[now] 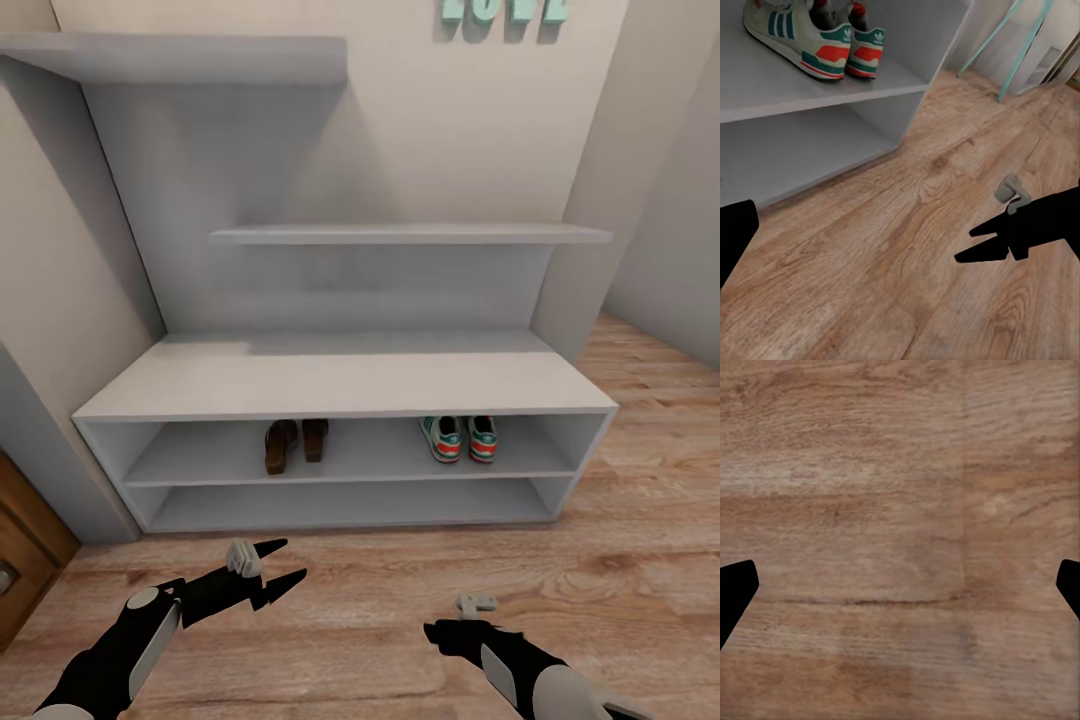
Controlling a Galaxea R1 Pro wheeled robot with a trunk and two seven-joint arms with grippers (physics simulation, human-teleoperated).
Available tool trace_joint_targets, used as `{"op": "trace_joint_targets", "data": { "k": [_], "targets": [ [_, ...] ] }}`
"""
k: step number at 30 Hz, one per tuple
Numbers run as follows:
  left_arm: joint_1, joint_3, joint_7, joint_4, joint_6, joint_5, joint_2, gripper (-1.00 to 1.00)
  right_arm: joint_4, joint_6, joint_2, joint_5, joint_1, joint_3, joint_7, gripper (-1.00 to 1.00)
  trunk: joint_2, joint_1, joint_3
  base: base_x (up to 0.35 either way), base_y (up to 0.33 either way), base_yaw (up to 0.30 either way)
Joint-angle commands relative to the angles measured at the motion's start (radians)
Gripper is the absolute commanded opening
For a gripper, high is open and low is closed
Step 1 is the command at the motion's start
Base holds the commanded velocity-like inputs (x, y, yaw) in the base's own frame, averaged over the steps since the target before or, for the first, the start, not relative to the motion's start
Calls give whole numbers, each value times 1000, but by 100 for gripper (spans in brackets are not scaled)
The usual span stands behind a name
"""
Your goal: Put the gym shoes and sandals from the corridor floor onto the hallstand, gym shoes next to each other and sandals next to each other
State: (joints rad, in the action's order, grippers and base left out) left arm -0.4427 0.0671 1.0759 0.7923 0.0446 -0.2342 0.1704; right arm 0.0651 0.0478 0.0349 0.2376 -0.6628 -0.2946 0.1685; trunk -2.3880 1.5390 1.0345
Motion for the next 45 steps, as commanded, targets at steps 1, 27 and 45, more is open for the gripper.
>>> {"op": "trace_joint_targets", "data": {
  "k": [1,27,45],
  "targets": [
    [-1,4,-1,-1,5,-7,1,100,2,5,0,9,0,-9,3,100,7,-4,-2,0,0,0],
    [-1,5,-3,-2,5,-7,0,100,-13,3,-2,13,3,-9,140,100,189,-104,-84,0,0,0],
    [-1,5,-7,-2,5,-7,0,100,-16,4,-9,11,3,-9,543,100,245,-134,-109,0,0,0]
  ]
}}
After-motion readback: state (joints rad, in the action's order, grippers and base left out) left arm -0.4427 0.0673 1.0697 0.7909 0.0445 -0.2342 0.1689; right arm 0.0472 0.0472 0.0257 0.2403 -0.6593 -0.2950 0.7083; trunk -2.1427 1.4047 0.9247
